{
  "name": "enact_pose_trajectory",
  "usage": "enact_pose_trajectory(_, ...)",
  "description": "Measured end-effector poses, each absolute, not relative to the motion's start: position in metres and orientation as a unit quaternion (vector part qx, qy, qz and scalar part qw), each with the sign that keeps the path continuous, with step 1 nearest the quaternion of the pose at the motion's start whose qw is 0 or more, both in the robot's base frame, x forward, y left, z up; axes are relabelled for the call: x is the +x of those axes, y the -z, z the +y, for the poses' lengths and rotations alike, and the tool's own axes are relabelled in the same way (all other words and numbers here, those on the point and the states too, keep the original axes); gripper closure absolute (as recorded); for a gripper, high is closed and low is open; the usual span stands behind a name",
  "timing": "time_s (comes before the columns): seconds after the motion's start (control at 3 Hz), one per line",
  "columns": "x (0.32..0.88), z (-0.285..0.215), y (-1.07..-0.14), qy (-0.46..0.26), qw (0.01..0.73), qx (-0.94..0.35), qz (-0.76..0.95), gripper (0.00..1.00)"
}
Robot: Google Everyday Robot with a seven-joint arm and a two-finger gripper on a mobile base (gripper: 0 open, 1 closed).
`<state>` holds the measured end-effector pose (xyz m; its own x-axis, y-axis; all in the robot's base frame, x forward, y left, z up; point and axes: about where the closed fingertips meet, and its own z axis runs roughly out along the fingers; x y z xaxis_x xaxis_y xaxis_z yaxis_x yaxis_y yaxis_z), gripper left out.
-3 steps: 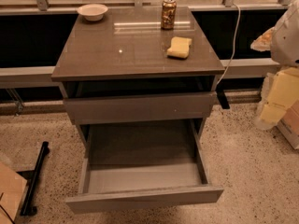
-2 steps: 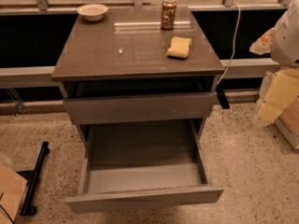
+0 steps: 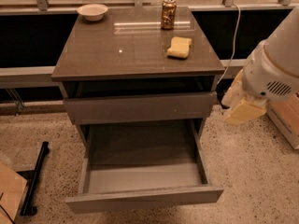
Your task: Close middle drawer
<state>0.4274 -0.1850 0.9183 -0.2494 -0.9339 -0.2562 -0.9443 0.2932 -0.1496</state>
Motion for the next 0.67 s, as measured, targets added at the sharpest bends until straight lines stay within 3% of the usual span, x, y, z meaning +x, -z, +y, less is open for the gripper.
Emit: enact_pose_trajectory(0.67,0.410,-0.163,-0.809,-0.082,0.148,-0.631,0.757,1.00)
